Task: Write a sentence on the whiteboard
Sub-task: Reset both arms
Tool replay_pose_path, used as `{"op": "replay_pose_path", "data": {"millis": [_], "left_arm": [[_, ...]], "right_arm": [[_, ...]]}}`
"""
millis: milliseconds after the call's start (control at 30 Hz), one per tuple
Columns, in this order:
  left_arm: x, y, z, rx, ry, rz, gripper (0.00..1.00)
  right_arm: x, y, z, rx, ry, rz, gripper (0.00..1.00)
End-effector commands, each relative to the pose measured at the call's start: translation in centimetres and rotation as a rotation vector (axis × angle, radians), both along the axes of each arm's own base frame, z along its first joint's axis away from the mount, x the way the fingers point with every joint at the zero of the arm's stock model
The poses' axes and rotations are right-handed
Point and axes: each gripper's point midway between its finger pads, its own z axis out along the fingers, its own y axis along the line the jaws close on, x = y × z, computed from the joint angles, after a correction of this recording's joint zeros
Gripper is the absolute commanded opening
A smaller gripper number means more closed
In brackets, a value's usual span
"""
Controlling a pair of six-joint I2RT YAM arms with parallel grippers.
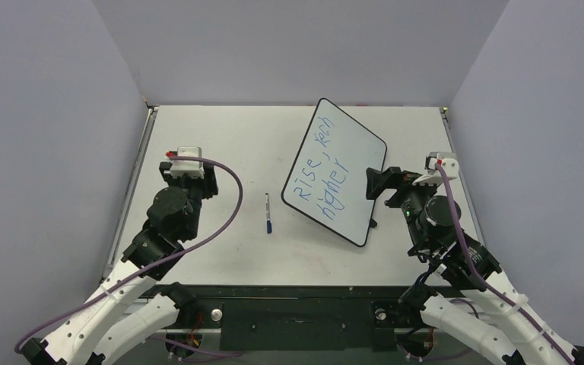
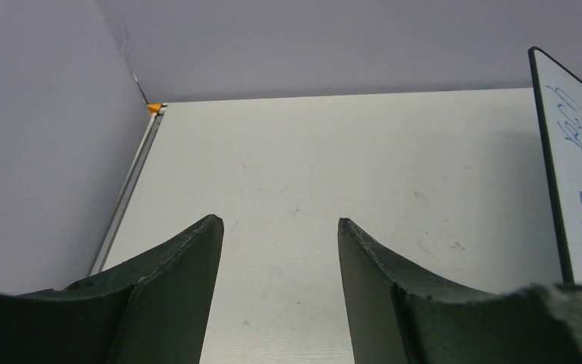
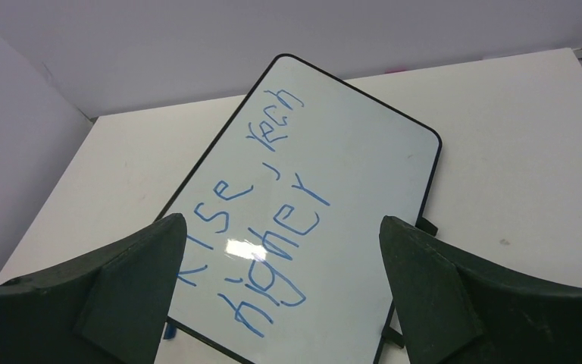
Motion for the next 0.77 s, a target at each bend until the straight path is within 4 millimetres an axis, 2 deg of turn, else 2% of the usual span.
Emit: {"op": "replay_pose_path", "data": {"millis": [0,200,433,633,733], "left_arm": [[-0.1,1.3,0.5,0.035,-0.086,0.04,0.54],[-0.3,1.2,-0.2,-0.006,-0.113,0.017,0.54],[-0.5,1.1,-0.9,-0.043,-0.12,-0.014,0.54],[-0.4,1.0,-1.4,-0.048,-0.115,-0.025,0.54],[-0.4,1.0,-1.5,-0.049,-0.113,-0.026,0.54]], "right_arm": [[-0.2,-1.6,-0.9,0.029,-0.019,-0.071,0.94],[-0.7,-2.1,-1.6,0.027,-0.027,-0.069,0.94],[-0.9,-2.9,-1.0,0.043,-0.064,-0.1,0.94],[-0.8,-2.3,-0.5,0.034,-0.073,-0.068,0.91],[-0.9,-2.2,-0.3,0.043,-0.086,-0.064,0.93]]}}
